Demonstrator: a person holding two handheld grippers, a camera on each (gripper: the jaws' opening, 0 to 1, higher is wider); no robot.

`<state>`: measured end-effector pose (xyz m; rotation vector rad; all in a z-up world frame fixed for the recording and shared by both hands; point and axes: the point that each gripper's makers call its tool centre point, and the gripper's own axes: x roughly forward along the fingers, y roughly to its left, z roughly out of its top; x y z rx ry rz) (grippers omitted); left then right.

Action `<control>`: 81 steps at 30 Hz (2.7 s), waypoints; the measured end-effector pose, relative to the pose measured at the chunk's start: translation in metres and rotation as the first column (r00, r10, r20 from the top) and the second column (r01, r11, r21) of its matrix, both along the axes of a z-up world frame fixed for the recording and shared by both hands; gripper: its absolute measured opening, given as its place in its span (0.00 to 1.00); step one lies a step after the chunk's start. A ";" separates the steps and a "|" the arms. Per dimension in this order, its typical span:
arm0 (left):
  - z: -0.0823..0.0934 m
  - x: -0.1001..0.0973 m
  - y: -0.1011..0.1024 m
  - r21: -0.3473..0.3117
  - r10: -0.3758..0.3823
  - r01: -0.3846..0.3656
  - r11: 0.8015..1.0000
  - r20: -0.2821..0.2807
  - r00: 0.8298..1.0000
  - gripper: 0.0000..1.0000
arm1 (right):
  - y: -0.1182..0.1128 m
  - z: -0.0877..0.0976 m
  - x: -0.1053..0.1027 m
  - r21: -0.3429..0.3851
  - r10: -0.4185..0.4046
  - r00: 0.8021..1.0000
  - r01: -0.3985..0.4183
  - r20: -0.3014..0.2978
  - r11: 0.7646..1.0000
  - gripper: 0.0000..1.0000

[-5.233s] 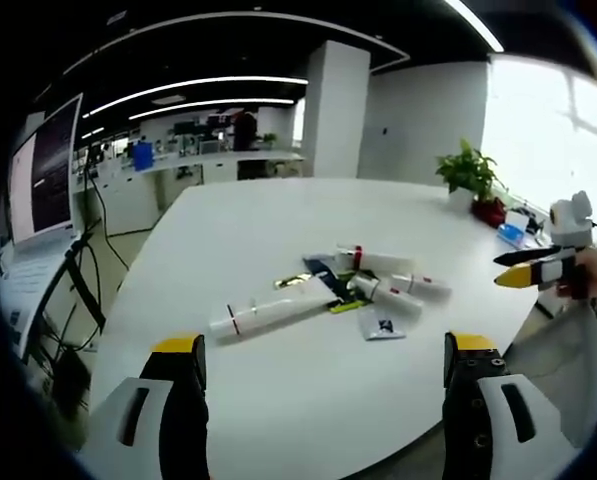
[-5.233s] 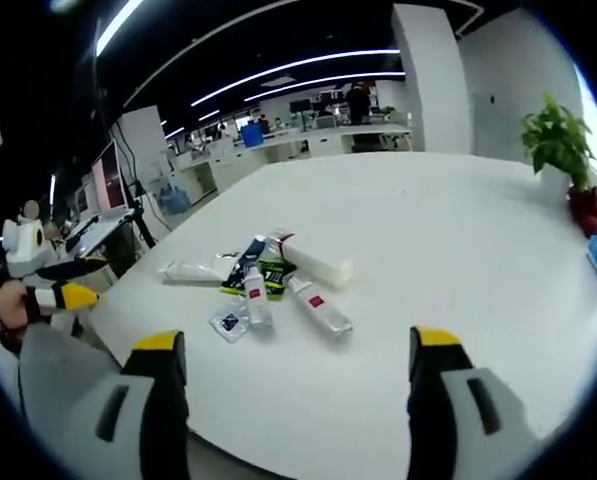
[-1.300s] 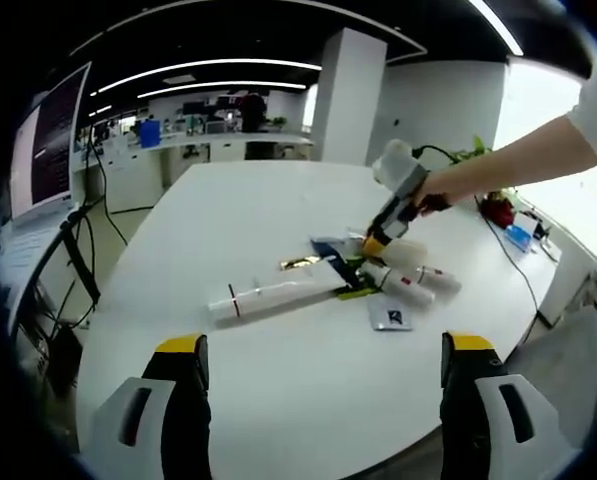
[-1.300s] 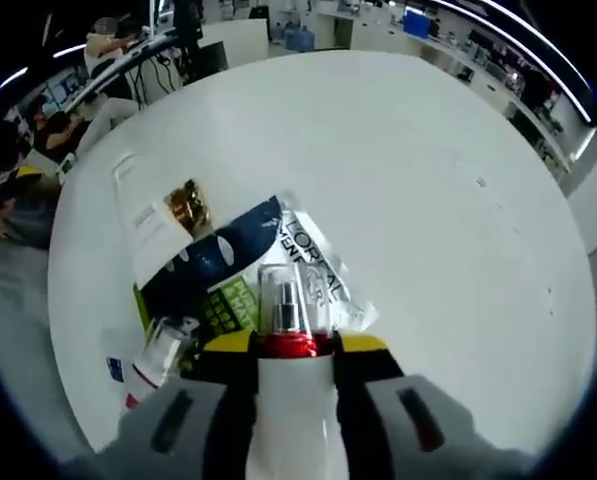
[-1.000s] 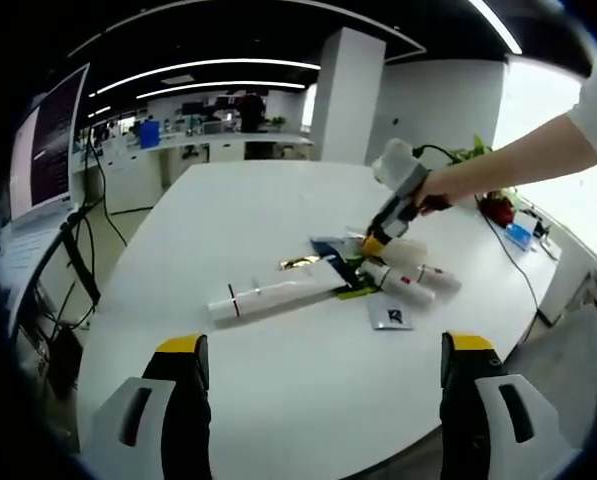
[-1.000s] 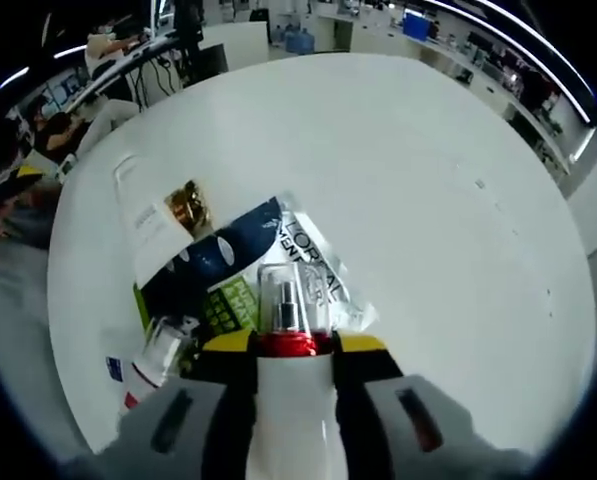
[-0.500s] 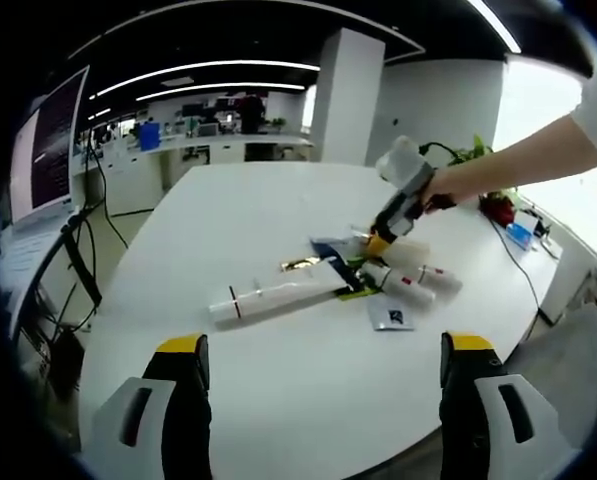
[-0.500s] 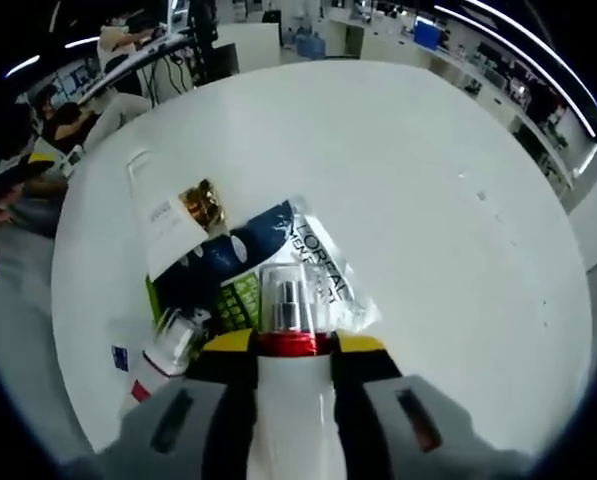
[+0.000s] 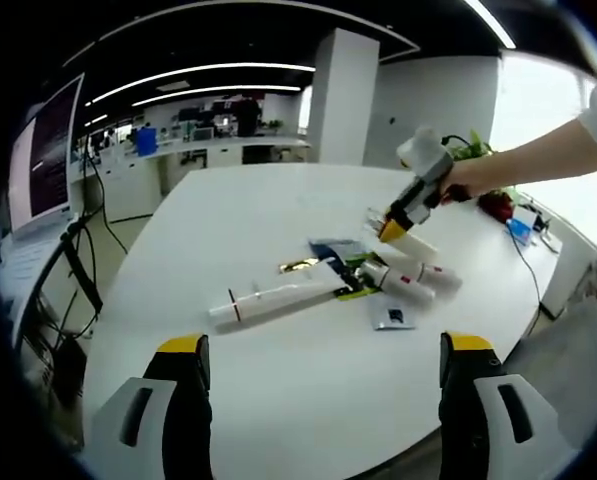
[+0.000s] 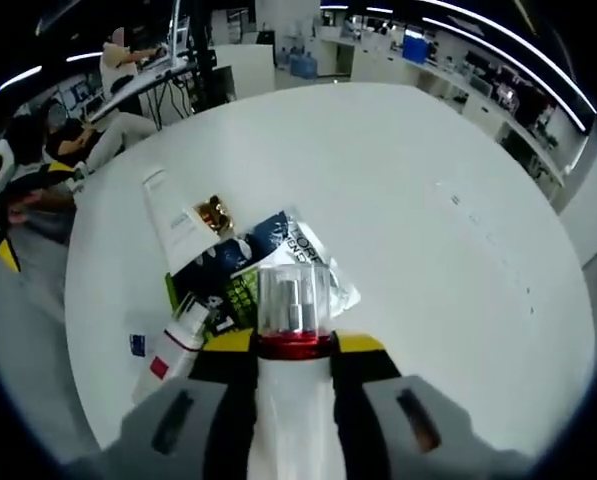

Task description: Arrange the skincare products in the storage area until every visible bottle or jar stands upright without overlapping.

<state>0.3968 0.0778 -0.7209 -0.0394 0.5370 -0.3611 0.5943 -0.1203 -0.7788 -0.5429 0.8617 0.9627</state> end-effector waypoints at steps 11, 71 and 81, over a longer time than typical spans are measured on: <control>0.000 -0.001 -0.002 0.018 -0.012 0.012 1.000 0.007 1.000 0.93 | -0.013 0.030 -0.010 0.134 -0.052 0.998 0.046 0.043 0.990 0.28; 0.000 -0.005 -0.011 0.068 -0.067 0.066 0.996 0.021 0.998 0.92 | -0.078 0.059 -0.075 0.289 -0.054 0.990 0.014 0.130 0.957 0.28; -0.001 -0.004 -0.011 0.072 -0.075 0.073 0.995 0.022 0.997 0.92 | -0.077 0.058 -0.074 0.267 -0.043 0.993 0.012 0.108 0.964 0.28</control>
